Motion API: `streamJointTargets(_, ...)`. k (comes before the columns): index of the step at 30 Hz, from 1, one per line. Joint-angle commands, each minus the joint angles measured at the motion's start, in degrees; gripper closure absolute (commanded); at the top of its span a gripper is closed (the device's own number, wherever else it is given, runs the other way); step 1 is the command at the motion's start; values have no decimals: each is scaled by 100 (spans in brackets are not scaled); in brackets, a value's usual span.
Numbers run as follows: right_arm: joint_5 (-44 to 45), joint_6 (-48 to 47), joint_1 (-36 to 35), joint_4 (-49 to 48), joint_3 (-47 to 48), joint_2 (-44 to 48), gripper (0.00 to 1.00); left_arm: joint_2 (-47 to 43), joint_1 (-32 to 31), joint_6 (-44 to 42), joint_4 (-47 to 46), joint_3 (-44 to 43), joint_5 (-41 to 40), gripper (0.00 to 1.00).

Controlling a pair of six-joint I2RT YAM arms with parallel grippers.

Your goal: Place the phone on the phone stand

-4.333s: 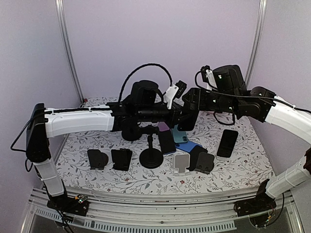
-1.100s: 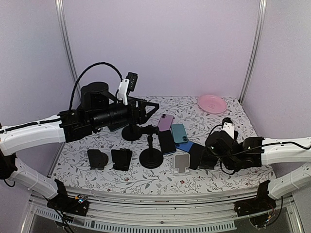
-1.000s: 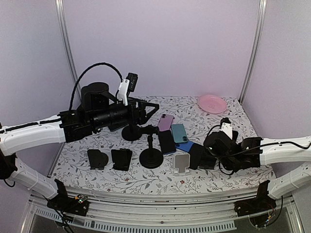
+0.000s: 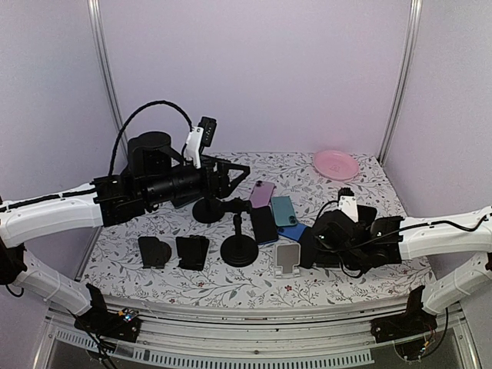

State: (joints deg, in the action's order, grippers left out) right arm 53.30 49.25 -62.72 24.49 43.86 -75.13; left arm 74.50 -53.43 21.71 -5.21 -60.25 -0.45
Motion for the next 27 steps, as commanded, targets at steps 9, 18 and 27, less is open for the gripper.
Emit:
streamJointTargets(9, 216, -313, -9, -225, 209, -168, 62, -133, 104, 8, -15, 35, 69, 29)
streamJointTargets(18, 165, -97, -21, -226, 110, -59, 62, -137, 122, 7, -28, 43, 79, 29)
streamJointTargets(27, 106, 89, -20, -218, 19, -97, 62, -168, 131, 26, -32, 77, 80, 29)
